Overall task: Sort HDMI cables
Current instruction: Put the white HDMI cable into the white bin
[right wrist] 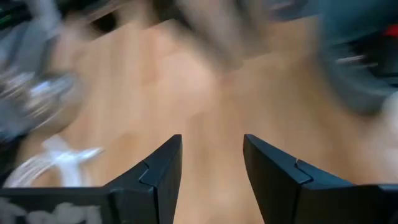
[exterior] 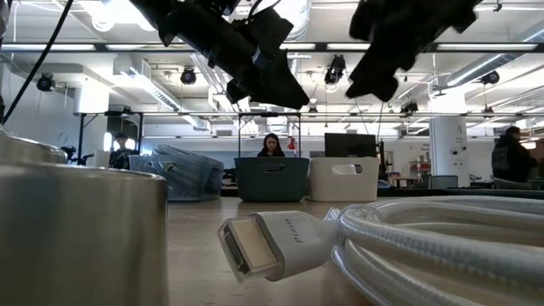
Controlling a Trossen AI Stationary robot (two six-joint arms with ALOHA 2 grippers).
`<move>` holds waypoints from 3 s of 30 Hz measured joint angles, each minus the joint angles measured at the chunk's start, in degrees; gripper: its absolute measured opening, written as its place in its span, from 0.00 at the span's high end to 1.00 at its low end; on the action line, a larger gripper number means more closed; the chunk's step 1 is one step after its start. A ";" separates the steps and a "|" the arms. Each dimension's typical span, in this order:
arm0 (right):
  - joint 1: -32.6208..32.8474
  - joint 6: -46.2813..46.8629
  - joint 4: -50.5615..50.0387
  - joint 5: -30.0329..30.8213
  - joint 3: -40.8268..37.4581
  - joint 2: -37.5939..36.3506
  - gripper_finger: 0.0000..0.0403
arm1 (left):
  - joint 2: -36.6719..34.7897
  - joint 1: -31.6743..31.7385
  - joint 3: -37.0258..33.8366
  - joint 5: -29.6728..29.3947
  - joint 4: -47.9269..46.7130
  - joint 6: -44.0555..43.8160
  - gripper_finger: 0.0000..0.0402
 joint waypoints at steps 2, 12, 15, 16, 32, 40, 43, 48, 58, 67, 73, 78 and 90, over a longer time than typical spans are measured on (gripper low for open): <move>6.19 2.07 0.08 0.02 -0.72 -0.29 0.59 | 0.00 0.00 0.00 0.00 0.00 0.00 0.73; 34.85 15.98 4.54 12.02 -1.64 10.40 0.59 | 0.00 0.00 0.00 0.00 0.00 0.00 0.73; 38.62 21.95 4.77 12.04 -0.56 15.52 0.59 | 0.00 0.00 0.00 -0.02 0.06 0.00 0.73; 39.17 23.41 4.87 12.04 -0.17 17.10 0.59 | 0.00 0.01 0.00 -0.02 0.24 0.00 0.73; 38.70 19.54 12.89 8.80 4.36 28.87 0.59 | 0.00 0.11 0.11 0.00 4.34 4.25 0.73; 38.72 23.94 14.85 9.30 2.39 30.35 0.59 | 0.00 0.17 0.13 0.00 5.29 6.96 0.73; 38.72 24.44 21.63 9.17 1.98 33.28 0.59 | 0.00 0.37 0.13 0.00 6.35 9.31 0.73; 38.78 24.00 25.83 8.00 2.02 36.73 0.60 | -0.02 1.01 0.22 -0.01 7.98 12.00 0.73; 38.66 18.56 19.00 9.22 2.15 35.61 0.78 | -0.04 2.98 0.22 -0.04 11.79 15.05 0.73; 37.16 17.54 6.64 12.44 1.54 27.51 0.94 | -0.07 3.39 0.19 0.02 12.48 15.10 0.73; 35.13 12.39 -11.37 35.30 1.73 14.82 0.95 | -0.07 3.44 0.13 0.02 12.72 15.10 0.73; 31.42 2.93 -15.04 57.41 1.49 4.51 0.95 | -0.07 3.50 0.11 0.02 13.81 15.08 0.73; 10.47 -18.77 -7.43 64.32 1.18 -8.42 0.96 | -0.02 3.50 0.11 0.07 13.60 15.04 0.73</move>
